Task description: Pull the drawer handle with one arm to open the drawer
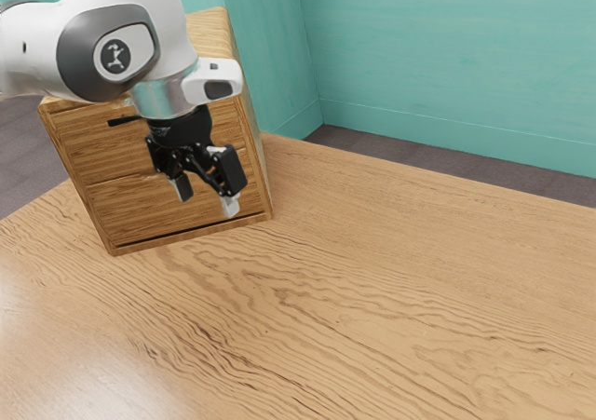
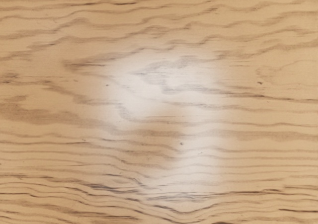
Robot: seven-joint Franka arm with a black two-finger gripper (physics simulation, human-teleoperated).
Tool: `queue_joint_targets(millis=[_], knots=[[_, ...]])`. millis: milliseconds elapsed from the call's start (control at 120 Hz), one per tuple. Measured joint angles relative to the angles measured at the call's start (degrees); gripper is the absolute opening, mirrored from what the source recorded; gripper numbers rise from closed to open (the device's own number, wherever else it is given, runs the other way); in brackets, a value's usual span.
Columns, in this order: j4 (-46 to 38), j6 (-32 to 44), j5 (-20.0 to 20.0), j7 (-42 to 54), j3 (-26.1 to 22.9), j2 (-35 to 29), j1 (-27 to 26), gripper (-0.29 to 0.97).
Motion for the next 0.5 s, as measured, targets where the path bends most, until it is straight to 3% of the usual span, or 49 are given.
queue_joint_targets(millis=[200,308,500], knots=[[1.5,-0.4,0.1,0.0,0.1,-0.4,0.1,0.68],[7.5,-2.2,1.4,0.1,-2.0,-6.5,2.5,0.68],[8.2,-1.1,6.4,4.3,-1.1,-2.1,6.2,0.68]])
